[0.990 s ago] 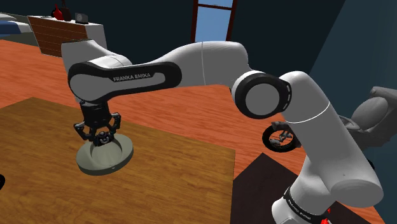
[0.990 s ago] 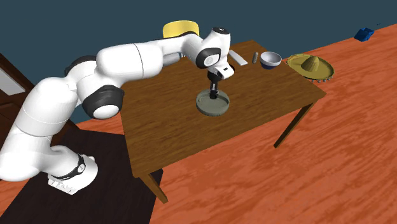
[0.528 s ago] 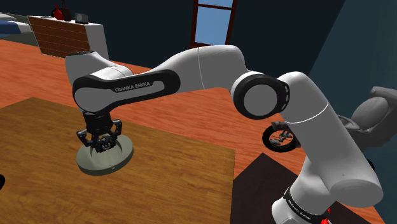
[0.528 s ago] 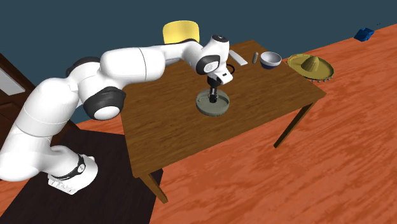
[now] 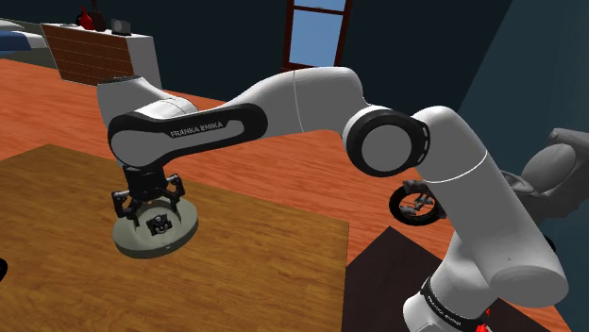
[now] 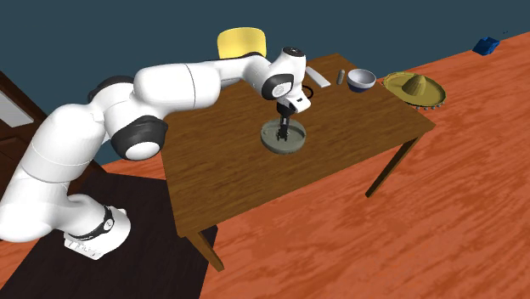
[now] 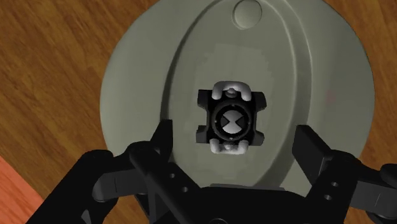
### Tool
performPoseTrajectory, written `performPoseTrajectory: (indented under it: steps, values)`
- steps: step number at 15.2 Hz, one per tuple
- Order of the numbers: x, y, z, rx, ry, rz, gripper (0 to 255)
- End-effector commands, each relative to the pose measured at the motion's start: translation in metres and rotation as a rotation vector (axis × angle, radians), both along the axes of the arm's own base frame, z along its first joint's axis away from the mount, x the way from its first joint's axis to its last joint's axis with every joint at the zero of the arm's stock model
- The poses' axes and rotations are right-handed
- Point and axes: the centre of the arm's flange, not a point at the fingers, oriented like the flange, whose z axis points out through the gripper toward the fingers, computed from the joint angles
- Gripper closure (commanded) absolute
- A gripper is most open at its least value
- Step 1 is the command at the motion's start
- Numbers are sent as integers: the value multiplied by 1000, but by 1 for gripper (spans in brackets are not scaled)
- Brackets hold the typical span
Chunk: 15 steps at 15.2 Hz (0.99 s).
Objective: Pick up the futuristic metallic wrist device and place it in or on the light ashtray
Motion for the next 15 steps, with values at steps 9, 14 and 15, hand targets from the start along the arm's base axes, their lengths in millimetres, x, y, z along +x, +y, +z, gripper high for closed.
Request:
performPoseTrajectory:
  steps: [9, 14, 15]
  values:
    - [1, 0, 50, 0, 0, 0, 0]
    - [1, 0, 50, 0, 0, 0, 0]
    - [1, 0, 50, 0, 0, 0, 0]
